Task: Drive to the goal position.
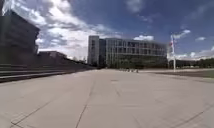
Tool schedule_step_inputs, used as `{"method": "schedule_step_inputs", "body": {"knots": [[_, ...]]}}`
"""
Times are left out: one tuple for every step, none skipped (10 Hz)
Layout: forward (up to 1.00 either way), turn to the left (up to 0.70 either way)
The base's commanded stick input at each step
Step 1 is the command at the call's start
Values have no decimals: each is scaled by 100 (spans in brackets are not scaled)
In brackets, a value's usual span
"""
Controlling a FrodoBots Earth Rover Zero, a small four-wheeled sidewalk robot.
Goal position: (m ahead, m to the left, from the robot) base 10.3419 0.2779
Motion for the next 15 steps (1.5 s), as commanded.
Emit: {"method": "schedule_step_inputs", "body": {"knots": [[100, -35], [100, -40], [100, -40], [100, -40], [100, -40], [100, -40], [100, 0], [100, 0], [100, 0], [100, 0], [100, 0], [100, 0], [100, 0], [100, 0], [100, 0]]}}
